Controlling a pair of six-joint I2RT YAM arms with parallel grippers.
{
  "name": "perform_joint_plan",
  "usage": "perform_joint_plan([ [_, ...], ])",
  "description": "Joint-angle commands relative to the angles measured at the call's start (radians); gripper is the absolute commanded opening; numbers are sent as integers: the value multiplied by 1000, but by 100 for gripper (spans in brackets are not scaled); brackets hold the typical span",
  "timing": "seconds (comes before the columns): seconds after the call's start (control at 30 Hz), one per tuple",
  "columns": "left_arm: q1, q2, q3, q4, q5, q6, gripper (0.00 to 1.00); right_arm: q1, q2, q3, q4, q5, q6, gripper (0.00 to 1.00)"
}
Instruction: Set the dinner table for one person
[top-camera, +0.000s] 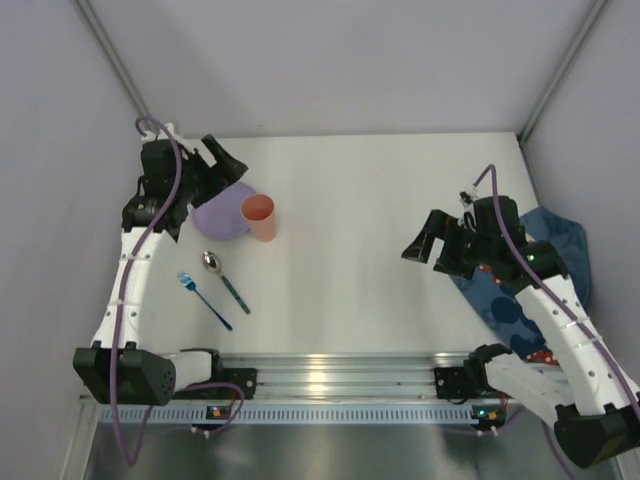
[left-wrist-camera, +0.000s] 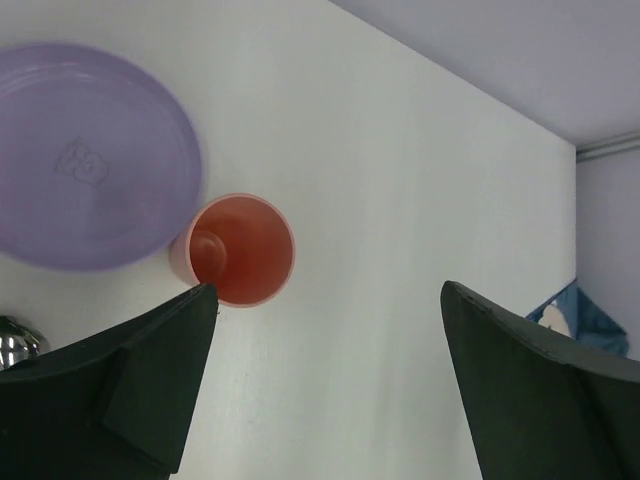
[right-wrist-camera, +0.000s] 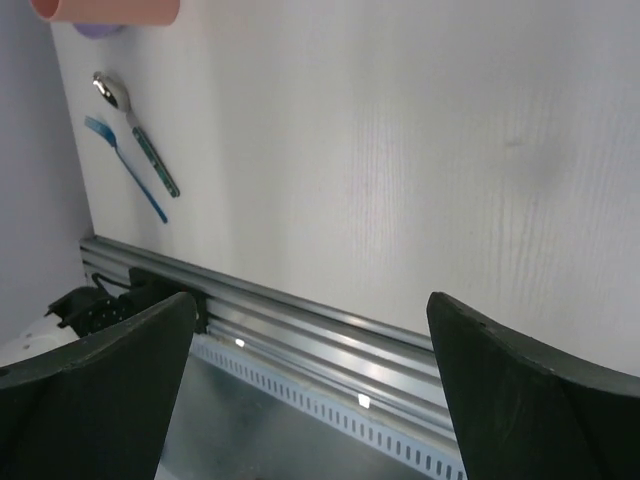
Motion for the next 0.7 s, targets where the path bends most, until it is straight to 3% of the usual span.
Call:
perform_joint_plan([
  [0.0,10,-53,41,-89,-69,-223,98,-6,119,136,-39,157,-65,100],
  [0.03,13,-58,12,-54,-7,-215,98,-10,187,177,-48,185,-83,100],
  [0.07,13,-63,-37,-13,144,-179,98,-23,225,197,-57,215,-100,100],
  [0.1,10,-72,-48,27,172,-181,98,-35,308,237,-69,281,-135,100],
  [0.2,-9,-115,-50,-35,91,-169,99,-144,455,300,-141,385,-177,100],
  [0.3,-26,-148,-56,-60,84,-143,99,-253,615,343,-155,395,-189,100],
  [0.47,-49,-201,-74,-95,91,-91,99,-273,816,372,-114,420,-195,97],
  [0.67,-56,-228,-83,-138,81,-42,99,-270,960,389,-48,389,-169,86],
])
